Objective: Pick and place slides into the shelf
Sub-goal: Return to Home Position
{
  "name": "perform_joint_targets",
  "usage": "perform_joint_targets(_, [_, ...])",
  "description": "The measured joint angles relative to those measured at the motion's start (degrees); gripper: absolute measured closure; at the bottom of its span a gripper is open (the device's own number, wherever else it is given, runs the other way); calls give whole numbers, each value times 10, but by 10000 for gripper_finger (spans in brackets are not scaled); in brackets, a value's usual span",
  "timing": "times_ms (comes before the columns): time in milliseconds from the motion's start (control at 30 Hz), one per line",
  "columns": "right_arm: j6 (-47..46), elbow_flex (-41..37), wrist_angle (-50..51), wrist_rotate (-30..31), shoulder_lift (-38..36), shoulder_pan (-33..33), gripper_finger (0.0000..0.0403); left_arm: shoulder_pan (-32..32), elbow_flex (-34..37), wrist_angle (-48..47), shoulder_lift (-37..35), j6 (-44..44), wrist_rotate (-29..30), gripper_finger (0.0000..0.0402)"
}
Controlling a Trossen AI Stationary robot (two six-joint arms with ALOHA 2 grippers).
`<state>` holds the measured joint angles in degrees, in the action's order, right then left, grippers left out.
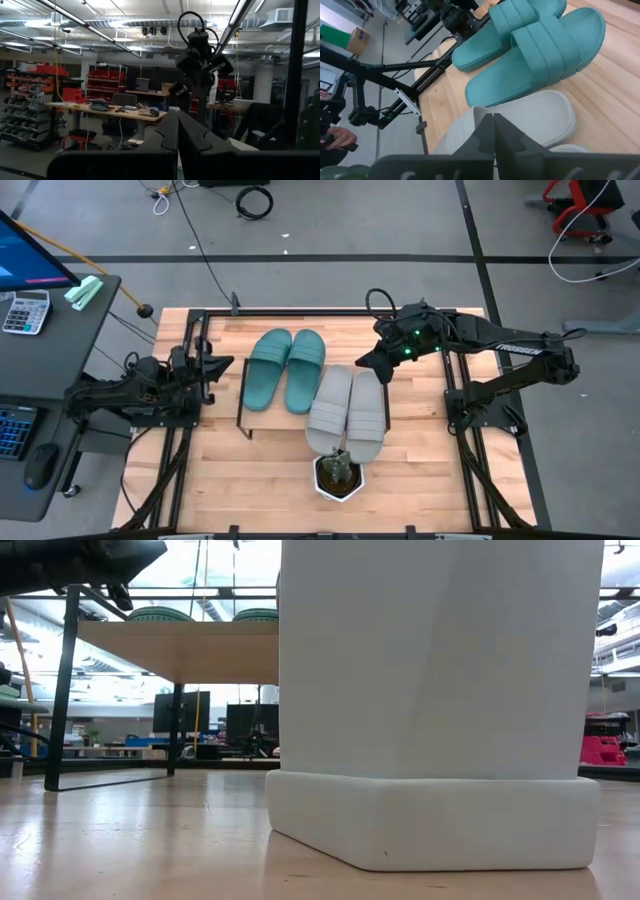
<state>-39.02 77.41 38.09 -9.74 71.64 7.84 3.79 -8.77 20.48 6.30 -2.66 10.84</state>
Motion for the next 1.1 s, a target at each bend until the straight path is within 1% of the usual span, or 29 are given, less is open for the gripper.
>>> perform_joint_targets(167, [-4,0,0,4,0,0,403,-20,2,1,-1,2,2,399])
perform_joint_targets(333, [-10,0,0,4,0,0,403,-42,2,-10,-1,17,28,399])
perform_joint_targets(500, [-13,0,0,4,0,0,403,-55,2,-20,-1,35,42,398])
perform_joint_targets(667, [-10,0,0,4,0,0,403,-56,2,-4,-1,53,39,399])
perform_joint_targets(800, [-10,0,0,4,0,0,403,-56,2,-3,-13,53,35,396])
perform_joint_targets(900, [-9,0,0,3,0,0,403,-56,2,-8,-25,60,18,399])
perform_joint_targets(1000, [-8,0,0,3,0,0,403,-56,13,1,-41,58,13,398])
perform_joint_targets(1100, [-8,0,0,3,0,0,403,-56,30,36,-56,55,13,397])
